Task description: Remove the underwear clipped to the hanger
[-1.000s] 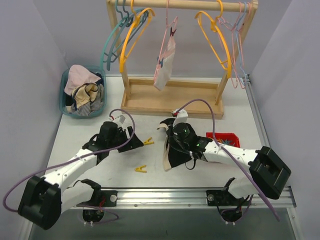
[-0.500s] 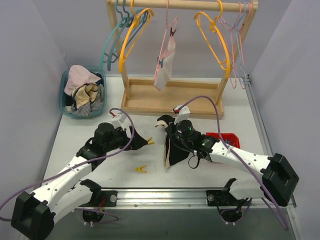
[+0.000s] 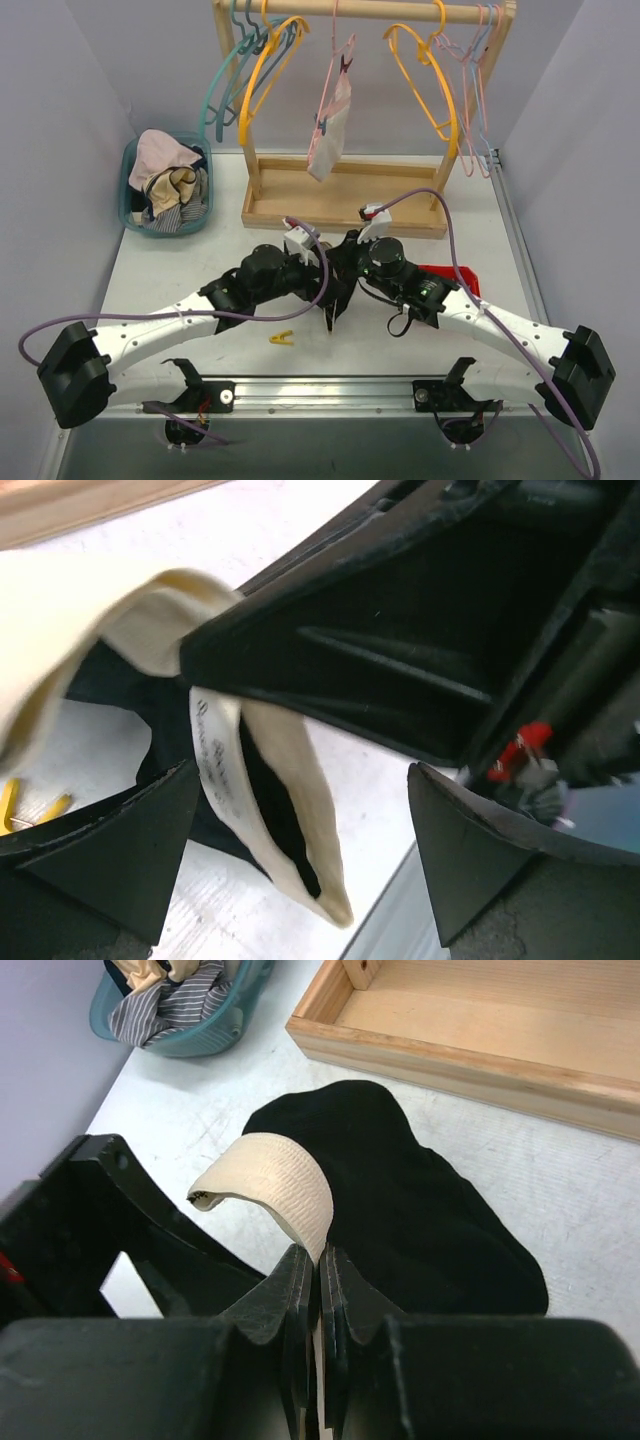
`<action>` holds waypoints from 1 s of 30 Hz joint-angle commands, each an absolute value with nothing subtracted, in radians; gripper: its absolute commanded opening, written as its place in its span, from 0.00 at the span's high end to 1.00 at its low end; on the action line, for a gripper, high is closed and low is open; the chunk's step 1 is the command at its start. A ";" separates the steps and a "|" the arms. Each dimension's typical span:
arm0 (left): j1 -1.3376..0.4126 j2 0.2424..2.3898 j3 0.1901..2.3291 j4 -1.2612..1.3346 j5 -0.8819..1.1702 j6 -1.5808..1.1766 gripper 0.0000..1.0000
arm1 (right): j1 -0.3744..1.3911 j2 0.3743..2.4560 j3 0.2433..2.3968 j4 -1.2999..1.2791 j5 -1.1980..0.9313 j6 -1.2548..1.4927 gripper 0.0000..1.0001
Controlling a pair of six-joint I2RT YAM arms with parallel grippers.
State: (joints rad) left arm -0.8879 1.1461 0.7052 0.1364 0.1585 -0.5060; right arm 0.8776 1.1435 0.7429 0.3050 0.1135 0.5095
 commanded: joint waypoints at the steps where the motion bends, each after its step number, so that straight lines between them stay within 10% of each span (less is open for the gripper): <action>1: -0.985 1.202 0.804 0.109 -0.133 -0.411 0.06 | 0.874 1.095 0.770 0.337 0.100 0.543 1.00; 9: -1.077 1.302 0.870 0.054 -0.394 -0.388 0.01 | 0.874 1.026 0.772 0.333 0.087 0.584 1.00; 13: -1.078 1.261 0.841 0.092 -0.397 -0.382 0.40 | 0.873 0.985 0.759 0.315 0.110 0.600 1.00; 15: -1.078 1.247 0.835 0.094 -0.397 -0.380 0.90 | 0.871 0.971 0.756 0.302 0.126 0.604 1.00; 19: -1.078 1.213 0.828 0.074 -0.400 -0.387 0.97 | 0.870 0.945 0.758 0.288 0.164 0.614 0.89; 24: -1.077 1.152 0.819 0.023 -0.457 -0.396 0.97 | 0.871 0.910 0.781 0.209 0.242 0.609 0.19; 30: -1.049 0.948 0.854 -0.072 -0.560 -0.347 0.97 | 0.868 0.795 0.804 0.068 0.369 0.577 0.00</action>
State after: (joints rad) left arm -1.0718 1.0561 0.8139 -0.0429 -0.4698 -0.3790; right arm 0.8673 0.8539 0.7456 0.1326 0.2588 0.5964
